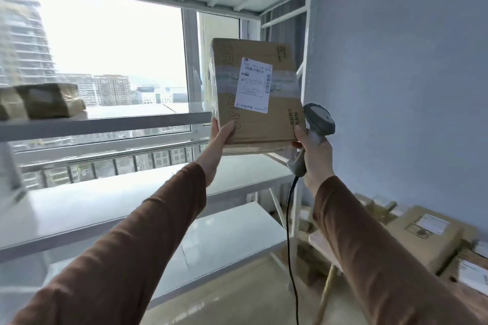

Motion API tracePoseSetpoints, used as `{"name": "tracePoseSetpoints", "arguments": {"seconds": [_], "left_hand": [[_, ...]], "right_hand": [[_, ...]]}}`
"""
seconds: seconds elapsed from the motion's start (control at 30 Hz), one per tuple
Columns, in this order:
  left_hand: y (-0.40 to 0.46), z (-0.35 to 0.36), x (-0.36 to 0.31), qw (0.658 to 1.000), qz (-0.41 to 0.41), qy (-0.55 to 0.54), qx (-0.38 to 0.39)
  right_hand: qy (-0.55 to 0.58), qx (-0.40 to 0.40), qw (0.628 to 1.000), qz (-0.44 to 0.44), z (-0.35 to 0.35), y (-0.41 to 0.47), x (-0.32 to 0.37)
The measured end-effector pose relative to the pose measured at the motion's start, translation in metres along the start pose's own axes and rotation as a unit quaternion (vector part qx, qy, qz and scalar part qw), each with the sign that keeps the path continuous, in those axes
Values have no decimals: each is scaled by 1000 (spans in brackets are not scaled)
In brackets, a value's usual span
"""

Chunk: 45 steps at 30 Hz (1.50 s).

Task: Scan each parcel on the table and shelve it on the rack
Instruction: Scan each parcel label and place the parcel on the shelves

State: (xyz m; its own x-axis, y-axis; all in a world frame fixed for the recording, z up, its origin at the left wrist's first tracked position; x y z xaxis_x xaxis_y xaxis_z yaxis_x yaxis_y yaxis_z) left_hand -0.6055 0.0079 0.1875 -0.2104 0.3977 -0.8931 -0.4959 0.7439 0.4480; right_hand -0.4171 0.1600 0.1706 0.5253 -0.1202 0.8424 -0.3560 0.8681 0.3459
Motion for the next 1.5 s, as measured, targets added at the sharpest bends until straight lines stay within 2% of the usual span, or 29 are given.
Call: {"name": "tracePoseSetpoints", "arguments": {"seconds": [0.17,0.27,0.47,0.7,0.87,0.93,1.1,1.27,1.5], "left_hand": [[-8,-120,-35,998,15,13,-56],[-10,-184,-49,994,-3,17,-110],[8,-271,-64,982,10,27,-188],[59,-333,-67,980,-5,77,-182],[99,-371,-60,975,-31,158,-151],[116,-393,-57,968,-49,184,-163],[157,-455,-62,955,-12,218,-199],[191,-513,-53,948,-35,234,-214],[216,-570,-39,927,-65,290,-231]], "right_hand": [[36,69,997,13,124,-3,-29],[43,119,992,28,191,-8,-44],[85,184,979,37,284,2,-68],[90,208,973,53,355,52,-110],[84,236,967,41,404,96,-124],[72,240,967,34,424,111,-128],[60,261,962,53,484,142,-145],[45,256,961,95,539,162,-168],[-6,215,970,111,594,181,-195]]}}
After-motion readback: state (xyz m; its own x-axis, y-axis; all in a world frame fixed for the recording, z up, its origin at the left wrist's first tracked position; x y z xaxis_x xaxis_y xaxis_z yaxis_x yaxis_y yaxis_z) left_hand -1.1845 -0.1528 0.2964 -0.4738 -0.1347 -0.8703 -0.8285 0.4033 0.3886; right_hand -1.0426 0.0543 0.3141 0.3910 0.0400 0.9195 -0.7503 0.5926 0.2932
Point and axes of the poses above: each hand's wrist, its own y-axis towards the middle knuckle, its own z-axis out of the palm, x = y × z, the point moved 6 cm from there along y, towards the middle knuckle, and after that the axes turned 1 degree about x, right-handed, at the moved point
